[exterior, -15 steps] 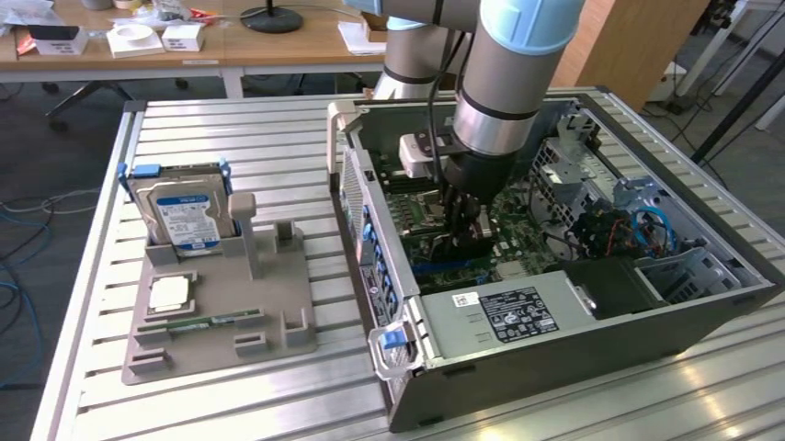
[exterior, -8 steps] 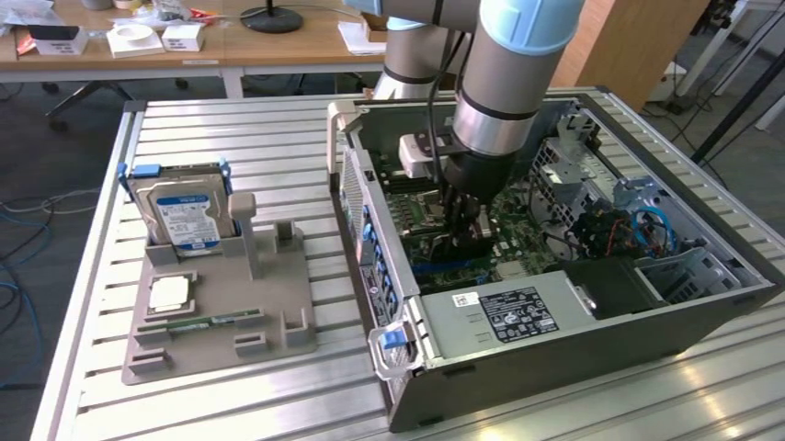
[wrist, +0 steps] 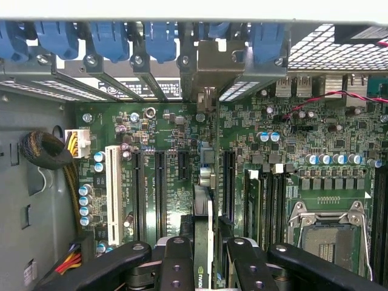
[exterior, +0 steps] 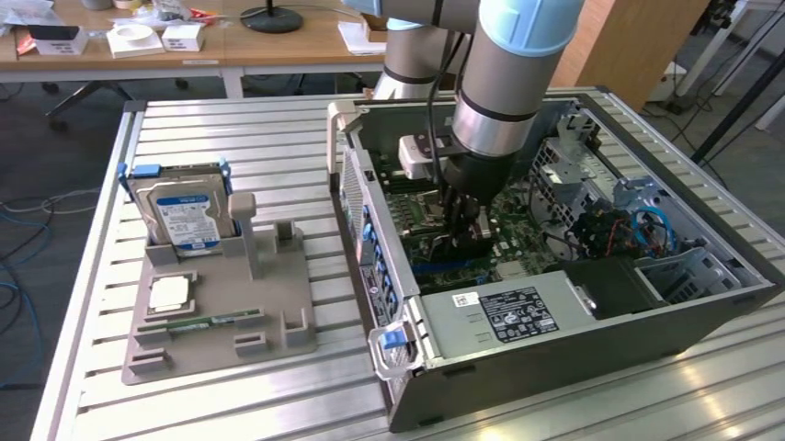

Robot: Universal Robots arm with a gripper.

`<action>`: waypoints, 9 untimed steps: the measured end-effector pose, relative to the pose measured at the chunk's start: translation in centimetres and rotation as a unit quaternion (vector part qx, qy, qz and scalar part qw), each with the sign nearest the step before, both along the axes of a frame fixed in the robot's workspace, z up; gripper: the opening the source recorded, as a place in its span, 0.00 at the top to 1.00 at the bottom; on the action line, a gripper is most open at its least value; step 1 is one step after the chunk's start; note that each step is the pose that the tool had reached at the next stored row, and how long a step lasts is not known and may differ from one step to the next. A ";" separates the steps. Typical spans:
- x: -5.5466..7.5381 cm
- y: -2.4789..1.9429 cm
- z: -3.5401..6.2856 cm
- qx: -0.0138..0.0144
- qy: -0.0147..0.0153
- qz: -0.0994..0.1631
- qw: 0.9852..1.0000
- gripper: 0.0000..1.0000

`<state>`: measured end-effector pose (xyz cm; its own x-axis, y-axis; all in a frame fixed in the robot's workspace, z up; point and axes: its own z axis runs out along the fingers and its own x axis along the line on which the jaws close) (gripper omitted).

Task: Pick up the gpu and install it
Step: 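Insert the gpu into the slot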

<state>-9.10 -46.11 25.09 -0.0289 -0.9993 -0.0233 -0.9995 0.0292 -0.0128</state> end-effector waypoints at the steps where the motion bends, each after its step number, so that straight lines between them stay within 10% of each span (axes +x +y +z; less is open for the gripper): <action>1: 0.0 0.00 0.00 0.000 0.000 0.000 1.000 0.74; 9: 0.0 0.00 0.00 0.000 0.000 0.000 1.000 0.74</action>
<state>-9.10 -46.11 25.09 -0.0289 -0.9993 -0.0233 -0.9995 0.0292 -0.0128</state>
